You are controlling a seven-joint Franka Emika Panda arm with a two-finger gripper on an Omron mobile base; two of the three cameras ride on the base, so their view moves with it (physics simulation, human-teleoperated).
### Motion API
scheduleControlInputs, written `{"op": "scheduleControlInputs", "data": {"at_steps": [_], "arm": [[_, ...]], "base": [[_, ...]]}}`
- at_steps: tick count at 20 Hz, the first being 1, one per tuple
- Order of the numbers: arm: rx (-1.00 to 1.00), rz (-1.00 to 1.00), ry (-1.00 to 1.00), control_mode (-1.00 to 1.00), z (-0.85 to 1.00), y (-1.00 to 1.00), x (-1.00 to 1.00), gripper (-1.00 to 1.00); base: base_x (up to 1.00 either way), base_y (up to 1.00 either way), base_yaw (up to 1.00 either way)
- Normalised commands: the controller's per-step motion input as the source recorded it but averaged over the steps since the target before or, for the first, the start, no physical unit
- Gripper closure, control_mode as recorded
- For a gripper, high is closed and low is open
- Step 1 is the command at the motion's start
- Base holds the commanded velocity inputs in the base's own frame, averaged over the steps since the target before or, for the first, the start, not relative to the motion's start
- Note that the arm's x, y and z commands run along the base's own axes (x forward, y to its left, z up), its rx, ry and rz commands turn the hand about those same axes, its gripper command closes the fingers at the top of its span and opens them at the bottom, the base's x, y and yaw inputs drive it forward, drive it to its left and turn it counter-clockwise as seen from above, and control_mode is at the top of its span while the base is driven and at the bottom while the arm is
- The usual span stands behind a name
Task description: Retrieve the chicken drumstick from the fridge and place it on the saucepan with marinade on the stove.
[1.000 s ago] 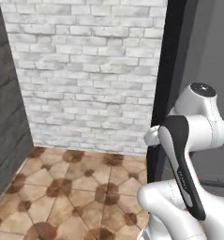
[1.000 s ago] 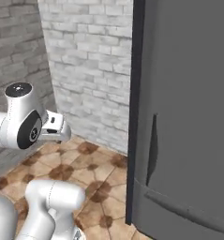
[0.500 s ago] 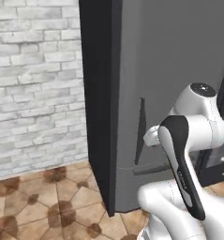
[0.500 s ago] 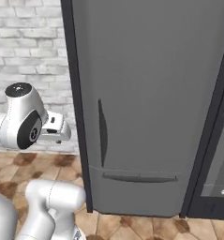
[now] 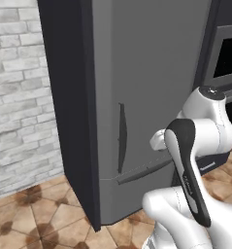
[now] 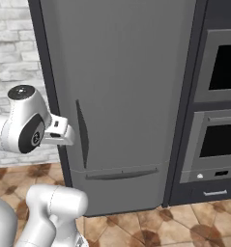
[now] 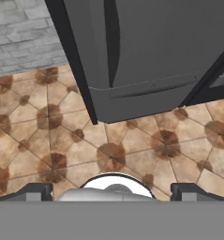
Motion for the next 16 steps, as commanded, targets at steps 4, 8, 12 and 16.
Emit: {"op": "scheduleControlInputs", "data": {"at_steps": [4,8,12,16], "arm": [[0.0,0.0,0.0,1.0,0.0,0.0,0.0,-1.0],[0.0,0.0,0.0,1.0,0.0,0.0,0.0,-1.0],[0.0,0.0,0.0,1.0,0.0,0.0,0.0,-1.0],[0.0,0.0,0.0,1.0,0.0,0.0,0.0,-1.0]], "base": [[0.0,0.0,0.05],[0.0,0.0,0.21],[0.0,-0.19,0.39],[0.0,-0.53,0.35]]}}
